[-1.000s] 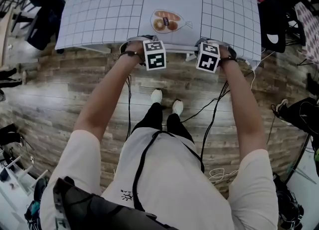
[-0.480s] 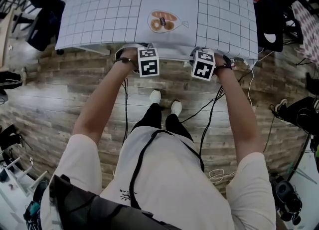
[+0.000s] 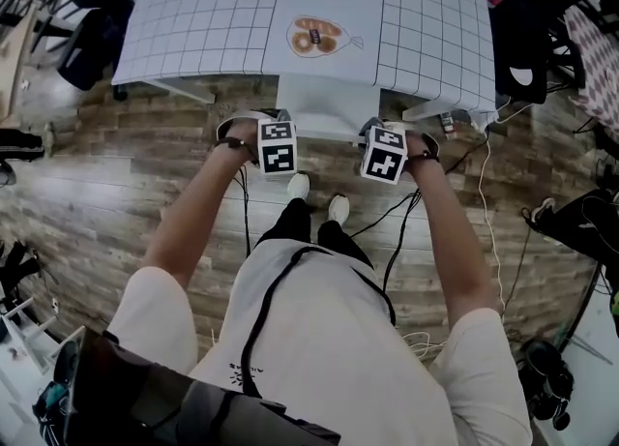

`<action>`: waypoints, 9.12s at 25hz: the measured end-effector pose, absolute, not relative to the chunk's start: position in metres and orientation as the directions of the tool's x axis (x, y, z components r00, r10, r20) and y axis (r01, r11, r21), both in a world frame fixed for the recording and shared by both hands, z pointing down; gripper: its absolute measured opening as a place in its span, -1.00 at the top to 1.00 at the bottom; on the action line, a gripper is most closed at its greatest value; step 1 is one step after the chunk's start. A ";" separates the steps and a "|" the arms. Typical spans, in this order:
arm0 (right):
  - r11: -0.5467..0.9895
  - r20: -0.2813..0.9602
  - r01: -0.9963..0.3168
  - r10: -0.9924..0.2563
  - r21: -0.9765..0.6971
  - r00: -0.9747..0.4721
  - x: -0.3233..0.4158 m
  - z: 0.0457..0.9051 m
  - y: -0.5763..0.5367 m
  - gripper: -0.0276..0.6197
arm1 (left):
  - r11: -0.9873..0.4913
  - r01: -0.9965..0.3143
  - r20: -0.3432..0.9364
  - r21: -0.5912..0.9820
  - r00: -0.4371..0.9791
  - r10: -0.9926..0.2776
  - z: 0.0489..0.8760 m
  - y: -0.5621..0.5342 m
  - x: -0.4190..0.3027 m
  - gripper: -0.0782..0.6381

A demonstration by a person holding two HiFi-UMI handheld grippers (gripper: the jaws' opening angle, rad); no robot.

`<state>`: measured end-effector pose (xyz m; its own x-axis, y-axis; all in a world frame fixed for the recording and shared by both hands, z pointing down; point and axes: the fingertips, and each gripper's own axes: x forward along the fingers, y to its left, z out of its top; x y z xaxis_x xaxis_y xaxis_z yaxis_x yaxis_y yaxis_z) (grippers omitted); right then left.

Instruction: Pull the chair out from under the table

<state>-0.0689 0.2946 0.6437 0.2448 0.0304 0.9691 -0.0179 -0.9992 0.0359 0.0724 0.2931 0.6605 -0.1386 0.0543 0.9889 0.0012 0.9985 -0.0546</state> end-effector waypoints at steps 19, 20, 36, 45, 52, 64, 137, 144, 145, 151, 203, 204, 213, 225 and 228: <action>-0.999 0.964 -0.024 -0.034 -0.028 0.264 -0.069 0.641 0.158 0.65 | 1.000 -0.012 0.992 0.014 -0.123 -0.015 0.659 0.155 0.073 0.55; -0.999 0.964 -0.026 -0.036 -0.030 0.264 -0.069 0.641 0.153 0.64 | 1.000 -0.012 0.992 0.016 -0.123 -0.017 0.659 0.150 0.073 0.55; -0.999 0.937 -0.001 -0.043 -0.046 0.347 -0.079 0.636 0.129 0.50 | 0.995 0.100 0.980 -0.026 -0.193 0.045 0.656 0.129 0.066 0.31; -0.992 0.837 0.109 0.005 -0.065 0.548 -0.096 0.587 0.133 0.36 | 0.936 0.337 0.905 -0.097 -0.361 0.224 0.615 0.149 0.044 0.01; -0.943 0.593 0.248 0.070 -0.224 0.802 -0.100 0.530 0.146 0.53 | 0.899 0.424 0.820 -0.111 -0.473 0.324 0.567 0.146 0.006 0.09; -0.817 0.316 0.436 0.328 -0.377 0.890 -0.103 0.486 0.142 0.90 | 0.724 0.681 0.528 0.104 -0.655 0.541 0.480 0.147 -0.008 0.76; -0.958 0.857 0.210 0.271 0.195 0.439 -0.100 0.598 0.123 0.27 | 0.924 0.215 0.893 -0.316 -0.263 0.366 0.620 0.126 0.076 0.27; -0.984 0.936 0.093 0.173 0.151 0.306 -0.107 0.637 0.122 0.24 | 0.954 0.071 0.941 -0.292 -0.155 0.299 0.646 0.131 0.080 0.31; -0.987 0.947 0.071 0.160 0.145 0.279 -0.108 0.644 0.121 0.28 | 0.955 0.050 0.945 -0.292 -0.137 0.296 0.650 0.131 0.081 0.36; -0.985 0.963 0.008 0.170 0.172 0.210 -0.108 0.658 0.128 0.61 | 0.968 -0.042 0.968 -0.248 -0.045 0.246 0.679 0.130 0.089 0.46; -0.999 0.969 0.039 -0.022 -0.033 0.245 -0.097 0.644 -0.105 0.43 | 0.996 0.083 0.981 -0.032 -0.189 0.047 0.665 -0.109 0.098 0.28; -0.998 0.965 0.050 -0.032 -0.047 0.260 -0.097 0.640 -0.107 0.40 | 0.995 0.099 0.978 -0.023 -0.205 0.042 0.662 -0.110 0.098 0.20; -0.964 0.834 0.260 0.105 -0.048 0.542 -0.082 0.554 -0.092 0.56 | 0.970 0.236 0.871 -0.057 -0.464 0.164 0.576 -0.087 0.058 0.17; -0.809 0.349 0.554 0.470 -0.197 0.811 -0.075 0.439 -0.067 0.90 | 0.818 0.559 0.428 0.136 -0.778 0.460 0.444 -0.060 0.003 0.76; -0.769 0.294 0.583 0.512 -0.261 0.807 -0.082 0.433 -0.070 0.90 | 0.789 0.592 0.422 0.167 -0.766 0.485 0.450 -0.066 0.007 0.76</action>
<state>-0.0819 -0.0698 0.4334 0.8070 0.5119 0.2945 0.5832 -0.7691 -0.2614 0.0067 -0.0656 0.4503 -0.7656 0.4851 0.4225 0.5917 0.7887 0.1667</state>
